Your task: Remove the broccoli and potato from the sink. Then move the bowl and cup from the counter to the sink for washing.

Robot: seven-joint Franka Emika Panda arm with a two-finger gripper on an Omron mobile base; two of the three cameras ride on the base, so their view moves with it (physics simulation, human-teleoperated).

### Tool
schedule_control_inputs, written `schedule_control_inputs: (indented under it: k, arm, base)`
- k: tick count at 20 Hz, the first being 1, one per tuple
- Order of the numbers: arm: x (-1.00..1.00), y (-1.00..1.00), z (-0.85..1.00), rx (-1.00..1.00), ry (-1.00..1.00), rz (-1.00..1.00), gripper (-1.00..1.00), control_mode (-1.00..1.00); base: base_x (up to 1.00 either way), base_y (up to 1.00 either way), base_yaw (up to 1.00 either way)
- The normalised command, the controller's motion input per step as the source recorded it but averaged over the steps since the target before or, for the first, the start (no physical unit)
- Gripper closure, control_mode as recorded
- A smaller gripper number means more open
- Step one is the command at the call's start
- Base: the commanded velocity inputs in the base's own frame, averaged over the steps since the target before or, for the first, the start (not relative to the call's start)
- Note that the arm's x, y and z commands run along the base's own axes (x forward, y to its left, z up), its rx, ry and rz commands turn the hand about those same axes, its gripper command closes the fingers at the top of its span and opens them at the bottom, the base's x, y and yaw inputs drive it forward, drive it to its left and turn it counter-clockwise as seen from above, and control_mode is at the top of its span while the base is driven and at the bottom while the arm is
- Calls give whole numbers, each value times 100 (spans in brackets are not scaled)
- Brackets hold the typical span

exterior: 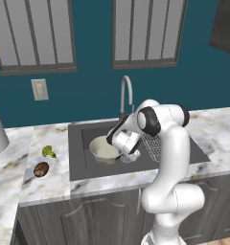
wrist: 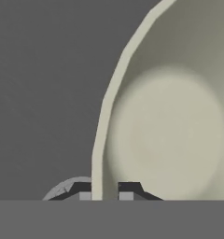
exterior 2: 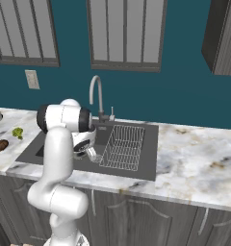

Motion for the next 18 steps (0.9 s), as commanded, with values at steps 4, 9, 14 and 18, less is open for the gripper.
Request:
schedule_control_inputs:
  k: [4, 9, 14, 18]
  arm:
    - [3, 13, -4, 0, -1, 1, 100, -100]
    - [1, 15, -6, -1, 0, 0, 100, -100]
    - [0, 8, -6, -6, 0, 0, -100, -100]
    - [0, 4, 2, -3, 0, 0, -100, -100]
  base:
    - [0, 0, 0]
    - [0, 0, 0]
    - [0, 0, 0]
    - [0, 0, 0]
